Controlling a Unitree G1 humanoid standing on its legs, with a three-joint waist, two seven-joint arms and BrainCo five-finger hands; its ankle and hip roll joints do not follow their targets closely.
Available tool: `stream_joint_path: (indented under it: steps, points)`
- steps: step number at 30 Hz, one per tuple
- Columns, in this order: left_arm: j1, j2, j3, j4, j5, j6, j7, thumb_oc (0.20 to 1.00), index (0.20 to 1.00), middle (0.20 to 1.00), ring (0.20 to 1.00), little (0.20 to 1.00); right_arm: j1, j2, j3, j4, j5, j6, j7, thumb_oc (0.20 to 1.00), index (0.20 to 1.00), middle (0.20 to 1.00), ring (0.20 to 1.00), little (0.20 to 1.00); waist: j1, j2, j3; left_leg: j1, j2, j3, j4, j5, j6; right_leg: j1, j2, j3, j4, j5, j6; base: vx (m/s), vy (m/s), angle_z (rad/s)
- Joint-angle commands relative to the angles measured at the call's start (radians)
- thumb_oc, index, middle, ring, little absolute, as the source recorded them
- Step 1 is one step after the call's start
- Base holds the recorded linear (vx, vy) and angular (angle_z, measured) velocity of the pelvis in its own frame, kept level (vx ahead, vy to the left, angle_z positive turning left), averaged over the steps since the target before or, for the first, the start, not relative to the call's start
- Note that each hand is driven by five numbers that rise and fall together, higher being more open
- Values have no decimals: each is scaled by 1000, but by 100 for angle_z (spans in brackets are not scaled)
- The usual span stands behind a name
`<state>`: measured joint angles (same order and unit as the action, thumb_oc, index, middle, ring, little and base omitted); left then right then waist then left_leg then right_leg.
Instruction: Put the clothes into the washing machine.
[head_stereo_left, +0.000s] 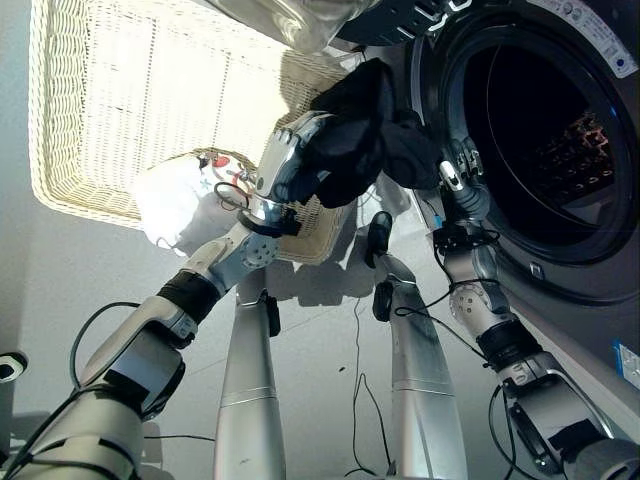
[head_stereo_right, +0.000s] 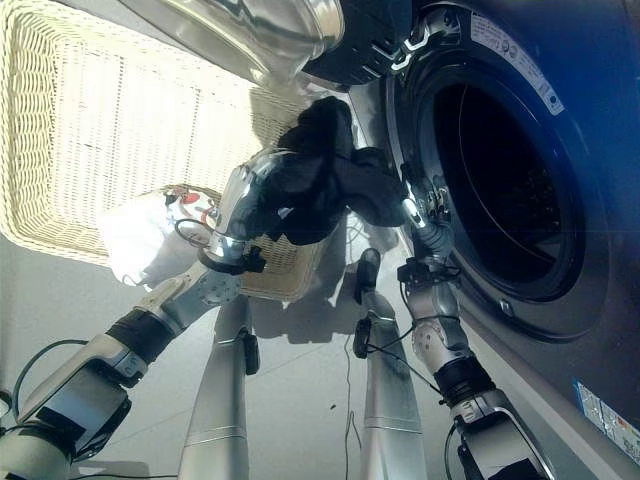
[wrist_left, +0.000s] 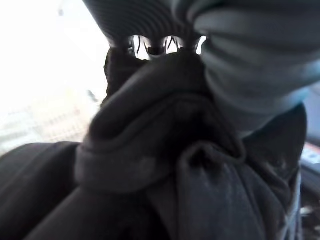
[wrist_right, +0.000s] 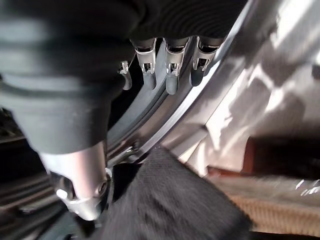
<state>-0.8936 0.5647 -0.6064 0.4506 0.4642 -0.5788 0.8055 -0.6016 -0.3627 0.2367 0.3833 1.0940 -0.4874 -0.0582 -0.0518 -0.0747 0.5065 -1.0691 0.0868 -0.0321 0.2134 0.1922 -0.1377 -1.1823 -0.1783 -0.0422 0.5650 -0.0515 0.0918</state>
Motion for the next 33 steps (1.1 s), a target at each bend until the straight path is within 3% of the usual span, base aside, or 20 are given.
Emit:
stream_joint_path:
  steps: [1, 7, 11, 12, 14, 15, 20, 27, 28, 29, 30, 33]
  points:
    - [-20, -28, 41, -139, 73, -90, 20, 200, 200, 200, 200, 200, 63, -20, -47, -136, 71, -48, 63, 1000, 1000, 1000, 1000, 1000, -1, 31, 14, -6, -65, -16, 125, -126, 56, 83, 60, -48, -200, 176, 30, 0, 0, 0]
    - [-6, -18, 44, -243, 91, -94, -45, 200, 200, 200, 200, 200, 88, -16, -14, -248, 168, 82, 318, 1000, 1000, 1000, 1000, 1000, 1, 32, 14, 3, -68, -17, 121, -115, 60, 93, 56, -50, -204, 182, 31, -1, -12, 0]
    - [4, -16, 52, -280, 101, -108, -88, 200, 200, 200, 200, 200, 93, -23, 9, -294, 179, 151, 426, 1000, 1000, 1000, 1000, 1000, 4, 31, 14, 7, -70, -18, 123, -111, 58, 98, 50, -55, -204, 181, 33, 1, -11, 0]
    - [5, -10, 48, -306, 123, -98, -110, 200, 200, 200, 200, 200, 88, -31, 27, -332, 196, 218, 475, 1000, 1000, 1000, 1000, 1000, 7, 31, 14, 7, -70, -21, 129, -110, 56, 98, 46, -58, -200, 183, 34, 3, -33, 1]
    - [4, -7, 45, -314, 120, -94, -119, 200, 200, 200, 200, 200, 87, -32, 31, -343, 199, 238, 487, 1000, 1000, 1000, 1000, 1000, 7, 30, 14, 7, -70, -22, 130, -109, 56, 99, 45, -59, -200, 183, 34, 0, -8, 2]
    - [1, -2, 40, -324, 131, -89, -129, 200, 200, 200, 200, 200, 77, -42, 43, -365, 200, 287, 513, 1000, 1000, 1000, 1000, 1000, 9, 30, 14, 10, -71, -23, 130, -108, 56, 103, 43, -61, -201, 183, 34, -3, -14, 4]
    - [-18, 22, 20, -348, 161, -79, -136, 200, 200, 200, 200, 200, 57, -66, 84, -424, 215, 403, 560, 1000, 1000, 1000, 1000, 1000, 11, 30, 14, 8, -67, -20, 133, -106, 53, 103, 40, -64, -199, 180, 33, 0, 0, 0]
    - [-50, 41, -16, -370, 190, -10, -187, 200, 200, 200, 200, 200, 27, -74, 121, -481, 264, 468, 627, 1000, 1000, 1000, 1000, 1000, 13, 33, 14, 5, -66, -20, 138, -104, 50, 100, 39, -64, -194, 178, 33, 0, 0, 0]
    - [-57, 46, -21, -368, 189, -2, -192, 200, 200, 200, 200, 200, 25, -75, 125, -489, 272, 474, 642, 715, 715, 715, 715, 715, 13, 33, 14, 5, -66, -19, 137, -104, 50, 100, 38, -64, -196, 178, 33, 0, 0, 0]
    - [-58, 47, -21, -368, 188, -1, -193, 200, 200, 200, 200, 200, 25, -75, 125, -490, 273, 475, 642, 570, 570, 570, 570, 570, 13, 33, 14, 5, -66, -19, 137, -103, 50, 100, 38, -64, -196, 178, 33, 0, 0, 0]
    - [-61, 51, -24, -367, 185, 3, -196, 200, 200, 200, 200, 200, 24, -77, 127, -494, 282, 475, 647, 200, 200, 200, 200, 200, 13, 34, 14, 5, -66, -19, 137, -103, 49, 100, 37, -65, -196, 179, 34, 0, 0, 0]
    - [-77, 62, -41, -358, 171, 20, -210, 200, 200, 200, 200, 200, 18, -76, 143, -503, 338, 492, 740, 200, 200, 200, 200, 200, 15, 39, 14, 2, -66, -19, 141, -103, 48, 99, 33, -66, -197, 179, 34, 0, 0, 0]
